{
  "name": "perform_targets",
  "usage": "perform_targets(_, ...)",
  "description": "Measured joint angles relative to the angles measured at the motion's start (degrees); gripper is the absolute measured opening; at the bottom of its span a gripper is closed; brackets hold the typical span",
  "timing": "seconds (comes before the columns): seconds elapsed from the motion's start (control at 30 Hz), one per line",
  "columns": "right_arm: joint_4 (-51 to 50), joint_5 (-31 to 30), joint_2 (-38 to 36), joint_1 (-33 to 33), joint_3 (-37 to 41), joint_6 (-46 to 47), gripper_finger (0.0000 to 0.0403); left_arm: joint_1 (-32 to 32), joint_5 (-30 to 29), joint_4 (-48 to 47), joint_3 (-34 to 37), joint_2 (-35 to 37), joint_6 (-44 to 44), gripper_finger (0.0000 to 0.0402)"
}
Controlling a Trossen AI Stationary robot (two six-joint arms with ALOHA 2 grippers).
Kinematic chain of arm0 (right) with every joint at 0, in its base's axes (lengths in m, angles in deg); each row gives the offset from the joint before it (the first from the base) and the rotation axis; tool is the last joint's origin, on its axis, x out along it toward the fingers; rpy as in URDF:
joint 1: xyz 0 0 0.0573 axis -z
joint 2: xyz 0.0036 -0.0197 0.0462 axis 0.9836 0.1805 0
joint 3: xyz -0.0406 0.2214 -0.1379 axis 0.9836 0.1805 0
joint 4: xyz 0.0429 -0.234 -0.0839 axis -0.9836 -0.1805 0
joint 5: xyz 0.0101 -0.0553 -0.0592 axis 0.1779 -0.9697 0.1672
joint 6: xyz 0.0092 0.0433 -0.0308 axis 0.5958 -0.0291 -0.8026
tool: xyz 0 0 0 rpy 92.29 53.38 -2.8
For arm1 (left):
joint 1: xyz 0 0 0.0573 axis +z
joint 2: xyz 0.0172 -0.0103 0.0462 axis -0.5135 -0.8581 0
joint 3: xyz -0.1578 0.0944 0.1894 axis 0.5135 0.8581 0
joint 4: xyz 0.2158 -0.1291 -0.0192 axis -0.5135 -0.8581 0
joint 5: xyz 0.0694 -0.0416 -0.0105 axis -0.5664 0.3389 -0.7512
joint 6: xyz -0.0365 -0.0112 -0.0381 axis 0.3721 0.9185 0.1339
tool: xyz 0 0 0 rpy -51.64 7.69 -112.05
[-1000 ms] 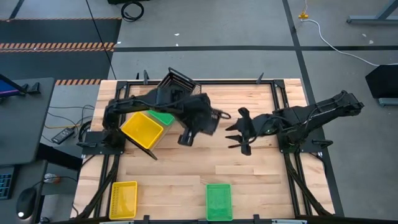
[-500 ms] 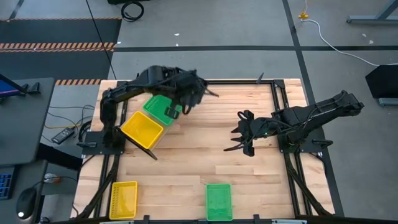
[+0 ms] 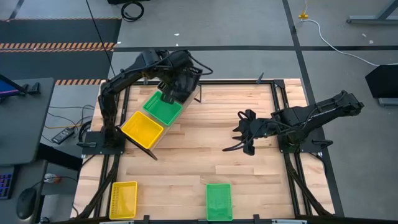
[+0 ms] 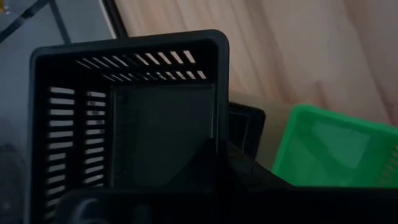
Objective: Stack baskets on shelf by color
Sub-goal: Stack the black bin on top of the other black bins on the shelf
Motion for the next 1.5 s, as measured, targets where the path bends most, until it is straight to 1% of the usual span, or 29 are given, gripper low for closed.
perform_targets(0.07,-1.4,-1.0,0.0,0.0,0.0,-0.2,0.0153,1.2,1.2,0.0,0.0,0.0,-0.2,0.0006)
perform_targets(0.23,-3.7,-1.4,0.0,0.0,0.0,0.3,0.0153,3.1,1.6,0.0,0.1,0.2,-1.5,0.0006)
perform_targets(0.3,-4.2,-1.4,0.0,0.0,0.0,1.3,0.0153,3.5,1.7,0.0,1.4,1.3,-1.9,0.0006)
perform_targets(0.43,-4.1,-1.5,0.0,0.0,0.0,2.6,0.0154,5.6,2.1,0.0,7.8,6.5,-3.0,0.0006)
perform_targets(0.57,-3.8,-3.7,0.0,0.0,0.0,3.6,0.0154,6.5,1.9,1.7,16.0,11.9,-5.0,0.0006)
perform_targets(0.7,-3.7,-4.7,0.0,0.0,0.0,3.4,0.0154,6.2,2.4,9.3,23.5,15.3,-6.7,0.0006)
perform_targets(0.8,-3.6,-4.7,0.0,0.0,0.0,3.5,0.0154,5.8,2.4,14.2,27.1,15.9,-6.7,0.0006)
perform_targets(0.9,-3.6,-4.3,0.0,0.0,0.0,3.6,0.0154,5.7,2.6,14.4,28.8,15.6,-7.7,0.0007)
perform_targets(1.0,-3.6,-4.3,0.0,0.0,0.0,3.7,0.0154,5.0,4.3,16.4,30.1,15.6,-8.7,0.0008)
perform_targets(1.13,-3.6,-4.4,0.0,0.0,0.0,4.9,0.0154,4.0,4.9,17.5,30.3,15.5,-10.9,0.0007)
perform_targets(1.3,-3.7,-4.4,0.0,0.0,0.0,4.8,0.0154,3.7,8.9,17.4,30.4,15.5,-11.5,0.0009)
perform_targets(1.5,-3.7,-4.4,0.0,0.0,0.0,4.9,0.0154,5.2,9.0,17.1,30.4,15.5,-12.4,0.0011)
